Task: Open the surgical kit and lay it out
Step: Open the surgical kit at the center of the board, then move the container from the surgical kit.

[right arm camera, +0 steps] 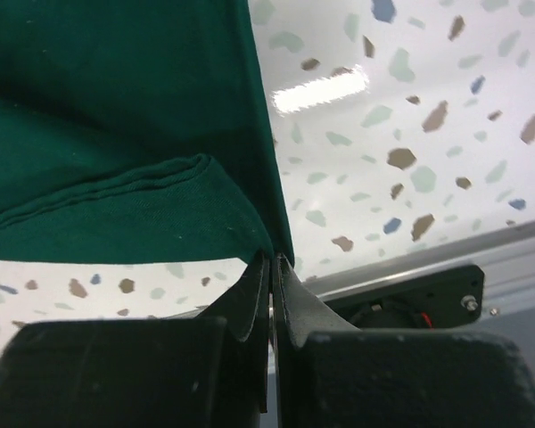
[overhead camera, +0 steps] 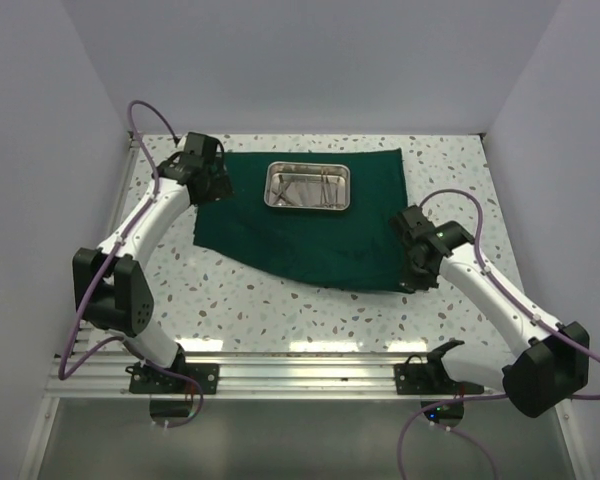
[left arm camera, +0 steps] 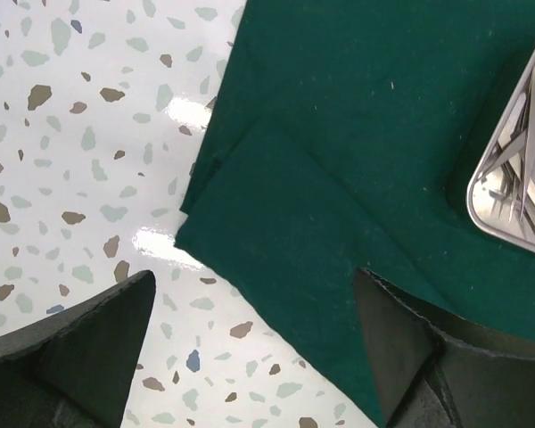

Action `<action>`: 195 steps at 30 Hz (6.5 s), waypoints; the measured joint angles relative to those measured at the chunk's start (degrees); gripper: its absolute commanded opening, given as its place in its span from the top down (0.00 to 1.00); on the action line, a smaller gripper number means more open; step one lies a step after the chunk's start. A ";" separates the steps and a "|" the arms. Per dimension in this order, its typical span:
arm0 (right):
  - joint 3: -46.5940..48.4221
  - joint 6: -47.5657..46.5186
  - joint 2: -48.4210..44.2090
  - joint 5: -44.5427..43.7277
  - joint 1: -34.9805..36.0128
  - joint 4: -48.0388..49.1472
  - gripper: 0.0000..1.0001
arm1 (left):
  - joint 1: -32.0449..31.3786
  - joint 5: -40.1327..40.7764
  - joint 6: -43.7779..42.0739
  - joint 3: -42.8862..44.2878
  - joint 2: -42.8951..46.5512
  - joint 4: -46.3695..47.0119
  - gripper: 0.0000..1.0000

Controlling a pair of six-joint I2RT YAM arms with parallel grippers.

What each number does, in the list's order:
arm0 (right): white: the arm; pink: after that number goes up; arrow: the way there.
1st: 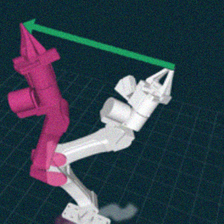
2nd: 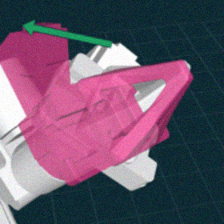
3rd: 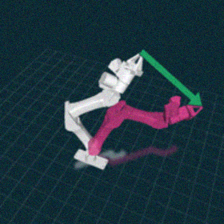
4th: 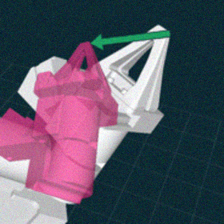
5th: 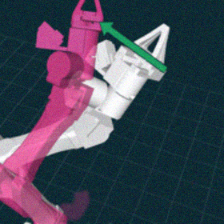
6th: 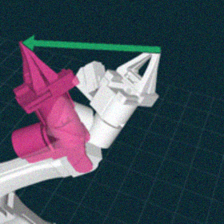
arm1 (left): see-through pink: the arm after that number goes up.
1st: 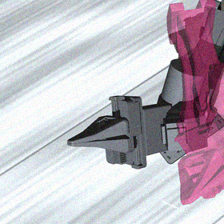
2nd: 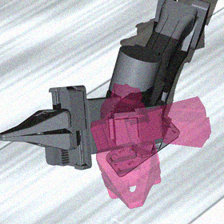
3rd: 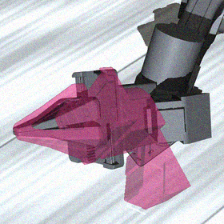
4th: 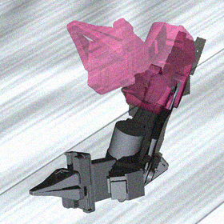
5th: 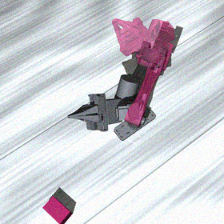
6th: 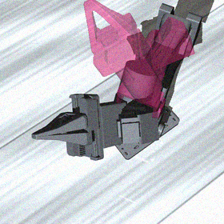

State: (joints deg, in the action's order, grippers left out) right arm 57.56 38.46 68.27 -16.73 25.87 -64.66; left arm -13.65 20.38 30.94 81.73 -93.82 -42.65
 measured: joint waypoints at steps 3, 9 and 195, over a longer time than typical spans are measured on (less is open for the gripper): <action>-0.31 1.73 0.02 -2.36 -0.02 -3.32 1.00 | 0.00 0.22 0.11 -0.09 0.85 -0.24 0.04; 1.53 4.35 5.03 -5.27 -0.39 -7.52 0.23 | -0.11 -0.33 2.38 -7.50 5.95 -0.07 0.04; 82.34 -23.19 77.29 2.93 -23.06 2.91 0.34 | 2.89 -16.98 -4.15 -0.26 -21.14 9.60 0.10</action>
State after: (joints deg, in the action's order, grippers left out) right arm 139.90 15.27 145.56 -13.80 2.81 -61.76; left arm -10.76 3.40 26.79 81.47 -114.96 -33.06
